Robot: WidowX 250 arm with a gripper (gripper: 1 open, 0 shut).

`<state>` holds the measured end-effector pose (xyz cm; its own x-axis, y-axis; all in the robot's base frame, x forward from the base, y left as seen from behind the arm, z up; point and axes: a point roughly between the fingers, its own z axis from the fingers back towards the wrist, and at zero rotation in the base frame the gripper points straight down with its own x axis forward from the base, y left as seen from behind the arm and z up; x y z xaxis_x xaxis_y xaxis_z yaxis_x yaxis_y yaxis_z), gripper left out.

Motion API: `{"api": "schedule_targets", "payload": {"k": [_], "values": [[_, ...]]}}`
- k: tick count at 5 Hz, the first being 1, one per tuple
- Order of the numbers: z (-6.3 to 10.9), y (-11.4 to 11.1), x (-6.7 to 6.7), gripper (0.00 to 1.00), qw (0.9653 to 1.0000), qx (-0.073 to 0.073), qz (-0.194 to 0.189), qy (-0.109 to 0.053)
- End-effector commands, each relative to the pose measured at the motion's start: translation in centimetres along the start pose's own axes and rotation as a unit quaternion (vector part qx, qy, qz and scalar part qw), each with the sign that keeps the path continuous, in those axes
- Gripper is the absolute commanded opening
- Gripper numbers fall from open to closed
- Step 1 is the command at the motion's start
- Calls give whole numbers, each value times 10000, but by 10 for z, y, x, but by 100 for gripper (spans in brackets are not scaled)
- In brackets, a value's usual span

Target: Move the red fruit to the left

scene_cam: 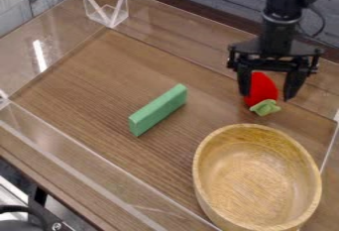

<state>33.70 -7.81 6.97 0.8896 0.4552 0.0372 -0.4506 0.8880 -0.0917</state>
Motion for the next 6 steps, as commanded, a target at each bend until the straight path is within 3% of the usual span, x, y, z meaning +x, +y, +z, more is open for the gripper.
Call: {"api": "schedule_targets", "payload": {"k": [1, 3, 4, 5, 6], "values": [[8, 8, 6, 100, 9980, -78, 560, -265], [20, 2, 6, 100, 9956, -183, 843, -368], [21, -17, 5, 100, 9955, -223, 820, -407], [13, -28, 6, 0, 9950, -208, 884, -415], [14, -39, 8, 0, 9943, -254, 951, -405]]}}
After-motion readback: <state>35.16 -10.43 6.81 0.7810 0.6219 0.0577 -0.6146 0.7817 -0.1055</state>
